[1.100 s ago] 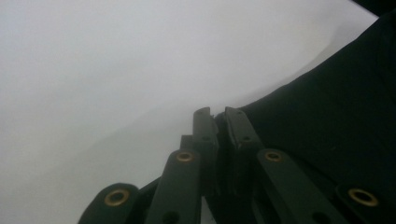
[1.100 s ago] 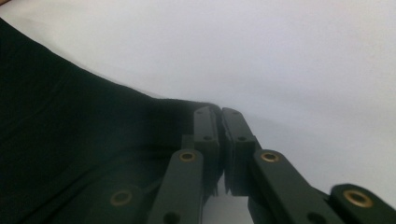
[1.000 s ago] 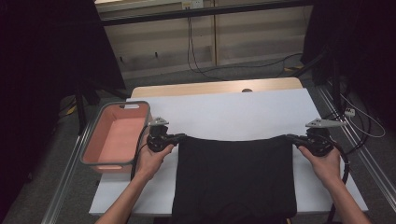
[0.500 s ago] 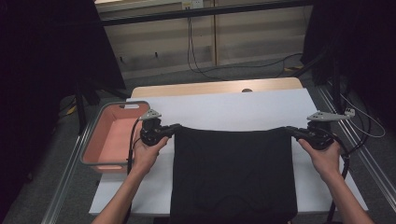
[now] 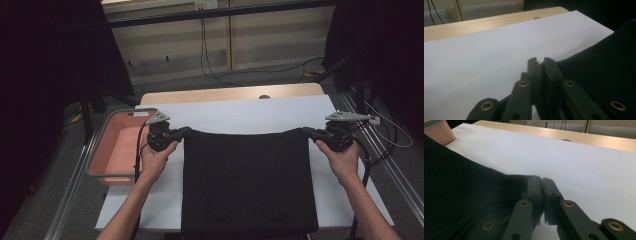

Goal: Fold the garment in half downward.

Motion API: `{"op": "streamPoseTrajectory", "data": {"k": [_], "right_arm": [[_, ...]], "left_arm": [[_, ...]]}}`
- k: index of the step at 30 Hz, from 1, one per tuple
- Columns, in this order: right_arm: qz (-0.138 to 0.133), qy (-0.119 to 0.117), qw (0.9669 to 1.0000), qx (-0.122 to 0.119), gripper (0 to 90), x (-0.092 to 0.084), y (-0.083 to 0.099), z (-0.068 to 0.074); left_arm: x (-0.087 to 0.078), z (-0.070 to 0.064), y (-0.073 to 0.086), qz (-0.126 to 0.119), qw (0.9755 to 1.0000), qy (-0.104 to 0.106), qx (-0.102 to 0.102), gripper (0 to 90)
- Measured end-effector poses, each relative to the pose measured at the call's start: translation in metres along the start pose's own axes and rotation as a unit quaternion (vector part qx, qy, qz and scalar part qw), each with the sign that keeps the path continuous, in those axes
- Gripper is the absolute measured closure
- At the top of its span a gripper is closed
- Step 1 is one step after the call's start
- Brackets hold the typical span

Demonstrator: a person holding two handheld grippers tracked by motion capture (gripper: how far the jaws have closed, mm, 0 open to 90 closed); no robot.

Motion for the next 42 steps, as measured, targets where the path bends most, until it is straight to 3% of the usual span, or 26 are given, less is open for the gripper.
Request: {"op": "streamPoseTrajectory", "data": {"k": [13,22,30,42], "right_arm": [[-0.023,-0.005,0.9997,0.004,85.7,0.008,-0.023,0.001],[-0.027,-0.007,0.9996,0.007,85.7,0.017,-0.033,0.001],[-0.037,-0.004,0.9993,0.009,85.7,0.021,-0.046,0.000],[-0.045,0.005,0.9988,0.018,85.7,0.026,-0.058,-0.004]], "left_arm": [[-0.006,0.003,-0.015,-0.009,0.9997,-0.012,0.018,84.3],[-0.004,0.009,-0.018,-0.015,0.9996,-0.021,0.014,84.3],[-0.004,0.011,-0.033,-0.028,0.9990,-0.029,0.020,84.4],[0.000,0.021,-0.048,-0.044,0.9981,-0.041,0.010,84.4]]}}
Point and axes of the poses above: each handheld gripper's, and its own axes: x roughly forward along the jaws, y roughly out of its underside, z roughly to its left, the point moved 1 cm from there along x, roughly forward along the jaws, and after that the axes turned 8 degrees about y, right-handed, at the moved point
